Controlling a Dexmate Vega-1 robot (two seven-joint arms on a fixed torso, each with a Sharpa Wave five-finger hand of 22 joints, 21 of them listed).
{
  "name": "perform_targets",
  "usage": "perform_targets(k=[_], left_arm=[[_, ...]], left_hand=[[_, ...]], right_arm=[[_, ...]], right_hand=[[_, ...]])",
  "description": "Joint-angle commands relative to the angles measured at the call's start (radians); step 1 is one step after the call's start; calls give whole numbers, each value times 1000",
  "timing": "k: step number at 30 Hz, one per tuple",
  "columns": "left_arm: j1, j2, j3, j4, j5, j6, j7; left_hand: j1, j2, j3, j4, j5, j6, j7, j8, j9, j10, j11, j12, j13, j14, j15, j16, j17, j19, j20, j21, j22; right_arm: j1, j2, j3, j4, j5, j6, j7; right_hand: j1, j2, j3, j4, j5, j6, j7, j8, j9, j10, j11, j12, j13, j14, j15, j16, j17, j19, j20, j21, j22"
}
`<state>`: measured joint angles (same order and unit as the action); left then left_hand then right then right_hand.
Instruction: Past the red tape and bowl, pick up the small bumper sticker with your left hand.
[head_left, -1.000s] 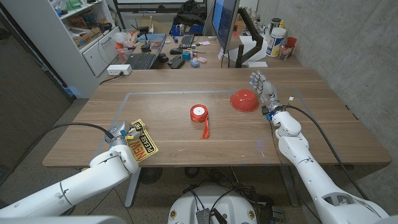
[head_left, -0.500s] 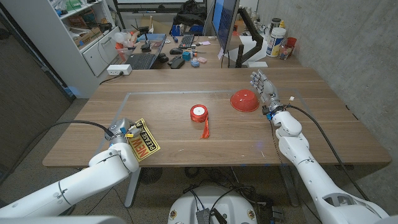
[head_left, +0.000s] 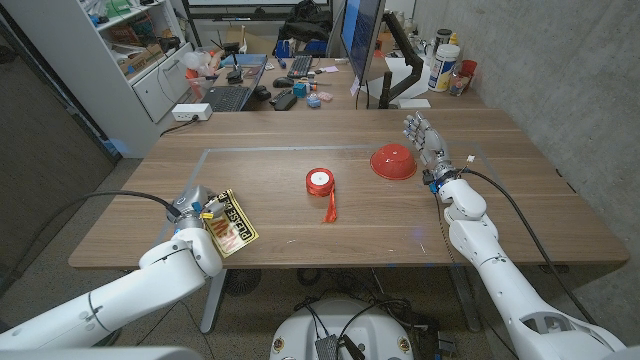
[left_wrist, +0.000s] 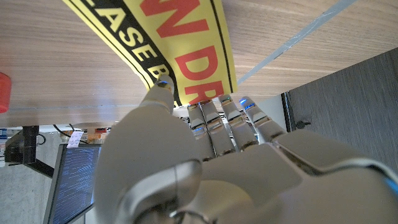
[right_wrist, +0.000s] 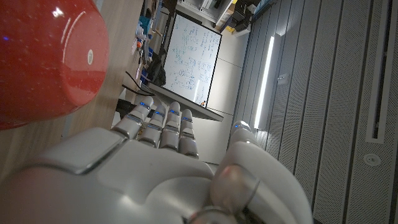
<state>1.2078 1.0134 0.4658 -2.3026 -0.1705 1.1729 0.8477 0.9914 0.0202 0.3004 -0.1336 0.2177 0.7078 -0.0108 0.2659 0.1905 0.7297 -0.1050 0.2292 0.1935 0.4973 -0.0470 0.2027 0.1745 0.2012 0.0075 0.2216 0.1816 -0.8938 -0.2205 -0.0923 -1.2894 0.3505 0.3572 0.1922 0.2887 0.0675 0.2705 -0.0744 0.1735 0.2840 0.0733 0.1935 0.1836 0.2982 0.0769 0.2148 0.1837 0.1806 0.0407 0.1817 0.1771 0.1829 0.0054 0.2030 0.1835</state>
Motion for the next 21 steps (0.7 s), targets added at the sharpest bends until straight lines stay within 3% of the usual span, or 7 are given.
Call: perform_targets(k=[1,21], left_arm=[[0,8,-10,-20,24,3,2],[-20,17,-16,-38,42,4,-16]], left_hand=[[10,5,2,3,-6,11,4,-3,3,5,3,-3,4,9,-36,-2,3,7,6,-1,1],[13,4,2,4,-10,15,3,-8,3,9,3,-7,5,8,-38,-6,3,6,10,-4,1]], right_arm=[[0,-2,-3,0,1,3,-2],[7,2,-4,10,0,12,-4]], right_hand=[[-3,1,5,-4,6,8,-2,1,6,6,-4,-1,3,8,-1,3,3,-6,-1,0,5],[-2,2,5,-7,6,8,-1,1,6,7,-3,-1,3,9,0,3,3,-6,-3,1,5]])
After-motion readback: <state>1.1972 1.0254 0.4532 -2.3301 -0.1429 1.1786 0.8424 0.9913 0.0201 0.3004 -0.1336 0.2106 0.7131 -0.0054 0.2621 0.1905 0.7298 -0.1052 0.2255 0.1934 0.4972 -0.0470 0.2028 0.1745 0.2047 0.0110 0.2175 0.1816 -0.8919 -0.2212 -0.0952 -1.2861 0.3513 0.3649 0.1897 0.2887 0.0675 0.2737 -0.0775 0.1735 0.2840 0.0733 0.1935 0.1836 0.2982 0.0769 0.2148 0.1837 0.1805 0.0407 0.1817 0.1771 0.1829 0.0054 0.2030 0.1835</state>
